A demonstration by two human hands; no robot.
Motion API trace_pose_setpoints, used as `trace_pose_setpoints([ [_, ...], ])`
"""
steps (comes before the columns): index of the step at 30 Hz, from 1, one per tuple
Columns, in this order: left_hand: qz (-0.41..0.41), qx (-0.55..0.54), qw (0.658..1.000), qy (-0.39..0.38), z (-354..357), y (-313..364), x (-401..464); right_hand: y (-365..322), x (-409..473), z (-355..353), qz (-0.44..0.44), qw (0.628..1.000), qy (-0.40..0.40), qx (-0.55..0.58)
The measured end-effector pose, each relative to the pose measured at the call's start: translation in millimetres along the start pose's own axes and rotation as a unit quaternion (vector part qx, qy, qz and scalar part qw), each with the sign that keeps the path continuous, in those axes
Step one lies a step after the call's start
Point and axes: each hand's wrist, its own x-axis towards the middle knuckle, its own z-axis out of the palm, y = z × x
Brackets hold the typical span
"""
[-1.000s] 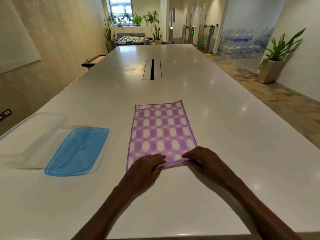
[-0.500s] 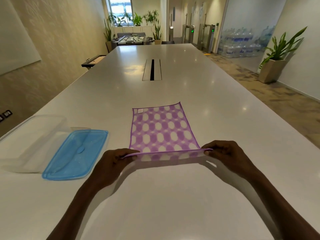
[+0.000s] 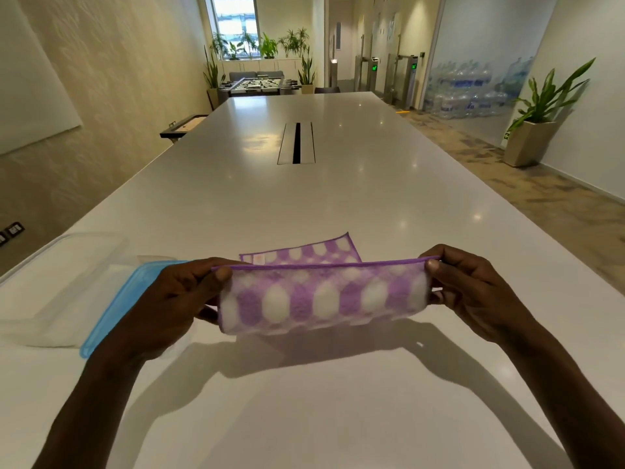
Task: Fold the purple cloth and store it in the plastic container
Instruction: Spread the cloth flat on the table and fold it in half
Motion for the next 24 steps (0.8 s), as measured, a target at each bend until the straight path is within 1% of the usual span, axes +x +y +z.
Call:
trace_pose_setpoints([
  [4, -0.017, 0.014, 1.0, 0.004, -1, 0, 3, -2, 8, 6, 0.003, 0.998, 0.041, -0.049],
  [7, -0.043, 0.001, 0.999, 0.015, 0, -7, 10, 6, 23, 8, 0.02, 0.994, 0.064, -0.083],
  [10, -0.08, -0.015, 0.995, 0.055, 4, -25, 26, 23, 48, 9, 0.048, 0.989, 0.084, -0.11],
  [15, -0.15, -0.004, 0.98, 0.133, 3, -77, 68, 64, 107, 9, 0.079, 0.974, 0.121, -0.173],
  [18, -0.187, 0.003, 0.966, 0.179, -1, -109, 87, 93, 138, 7, 0.099, 0.956, 0.119, -0.25],
  [20, -0.206, 0.029, 0.957, 0.203, -3, -126, 97, 111, 153, 3, 0.118, 0.933, 0.115, -0.319],
  [22, -0.206, 0.061, 0.951, 0.22, -4, -139, 104, 124, 162, 0, 0.125, 0.909, 0.116, -0.381],
  [24, -0.192, 0.109, 0.947, 0.234, -2, -145, 109, 130, 167, -1, 0.128, 0.901, 0.124, -0.395],
])
